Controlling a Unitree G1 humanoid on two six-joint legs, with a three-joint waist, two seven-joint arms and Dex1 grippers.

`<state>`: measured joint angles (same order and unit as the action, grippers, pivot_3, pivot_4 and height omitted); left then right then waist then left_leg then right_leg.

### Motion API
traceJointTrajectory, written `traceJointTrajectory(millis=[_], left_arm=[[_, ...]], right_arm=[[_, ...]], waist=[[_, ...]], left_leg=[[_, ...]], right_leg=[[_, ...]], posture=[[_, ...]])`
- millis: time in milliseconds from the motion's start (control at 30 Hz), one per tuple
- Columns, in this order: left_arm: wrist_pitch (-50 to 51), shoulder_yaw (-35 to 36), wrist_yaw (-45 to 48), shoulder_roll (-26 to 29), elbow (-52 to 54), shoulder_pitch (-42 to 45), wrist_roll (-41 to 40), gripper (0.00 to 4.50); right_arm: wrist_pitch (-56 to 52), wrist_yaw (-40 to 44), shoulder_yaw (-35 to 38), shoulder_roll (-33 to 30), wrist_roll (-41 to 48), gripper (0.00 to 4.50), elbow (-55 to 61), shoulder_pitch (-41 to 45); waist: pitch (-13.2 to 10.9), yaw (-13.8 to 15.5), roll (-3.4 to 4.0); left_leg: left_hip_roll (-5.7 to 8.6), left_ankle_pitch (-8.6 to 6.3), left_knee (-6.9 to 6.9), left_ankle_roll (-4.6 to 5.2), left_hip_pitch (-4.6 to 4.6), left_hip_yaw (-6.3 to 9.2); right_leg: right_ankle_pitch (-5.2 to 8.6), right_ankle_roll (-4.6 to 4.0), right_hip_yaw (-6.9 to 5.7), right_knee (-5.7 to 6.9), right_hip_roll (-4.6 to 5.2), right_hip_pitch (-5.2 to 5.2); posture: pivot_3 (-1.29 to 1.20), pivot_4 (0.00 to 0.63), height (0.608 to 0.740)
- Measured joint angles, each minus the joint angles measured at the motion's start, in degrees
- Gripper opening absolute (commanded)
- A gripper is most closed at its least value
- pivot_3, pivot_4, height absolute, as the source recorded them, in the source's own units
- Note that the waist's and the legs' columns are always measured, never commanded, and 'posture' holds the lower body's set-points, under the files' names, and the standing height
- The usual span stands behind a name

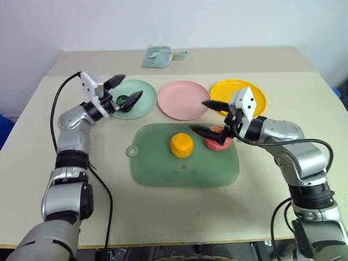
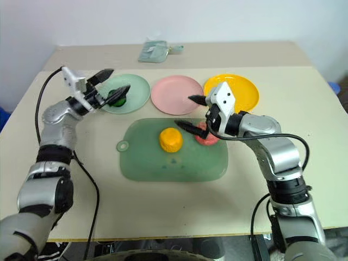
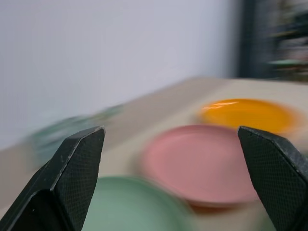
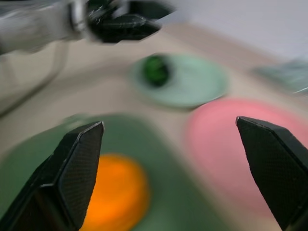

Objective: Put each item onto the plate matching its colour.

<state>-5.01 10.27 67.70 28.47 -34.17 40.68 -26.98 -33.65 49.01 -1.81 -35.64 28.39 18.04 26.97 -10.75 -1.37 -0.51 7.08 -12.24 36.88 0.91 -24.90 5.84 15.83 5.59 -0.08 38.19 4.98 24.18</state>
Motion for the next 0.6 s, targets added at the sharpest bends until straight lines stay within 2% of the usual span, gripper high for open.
traceJointTrajectory(millis=[100, 233, 367, 600], left_arm=[[11.34, -0.39, 8.32, 5.69, 12.19, -8.38, -6.01, 4.48], [16.64, -0.48, 12.48, 10.91, 22.44, -13.46, -7.47, 4.48], [18.65, -0.47, 12.68, 10.99, 26.01, -16.06, -7.54, 4.48], [20.91, -0.34, 11.60, 11.02, 29.63, -17.43, -8.52, 4.48]], right_arm=[[-2.52, 1.40, -0.89, -2.83, -0.11, 4.50, 1.97, -0.21], [-2.62, 0.24, -6.33, -1.26, -3.46, 4.50, 1.97, -0.21], [-2.34, -0.16, -8.55, 0.34, -4.66, 4.50, 1.54, 0.09], [-1.61, 0.92, -7.48, -0.57, -5.50, 4.50, -1.13, 1.98]], waist=[[0.00, -0.66, 0.00], [0.00, -0.42, 0.02], [-0.01, 0.97, 0.04], [0.00, 1.16, 0.03]], left_leg=[[-0.08, 0.00, -0.02, -0.01, 0.00, 0.05], [-0.09, -0.12, -0.01, 0.18, 0.03, 0.10], [-0.06, -0.05, 0.08, 0.05, 0.04, 0.10], [-0.06, -0.08, 0.09, 0.09, 0.04, 0.10]], right_leg=[[0.01, -0.01, 0.00, 0.05, -0.07, 0.05], [-0.04, -0.08, -0.01, 0.07, -0.09, 0.02], [-0.05, -0.08, -0.02, 0.04, -0.08, 0.04], [-0.06, -0.05, -0.02, -0.01, -0.07, -0.01]], posture=[[0.00, 0.150, 0.738], [0.00, 0.150, 0.738], [0.00, 0.150, 0.738], [0.00, 0.150, 0.738]])
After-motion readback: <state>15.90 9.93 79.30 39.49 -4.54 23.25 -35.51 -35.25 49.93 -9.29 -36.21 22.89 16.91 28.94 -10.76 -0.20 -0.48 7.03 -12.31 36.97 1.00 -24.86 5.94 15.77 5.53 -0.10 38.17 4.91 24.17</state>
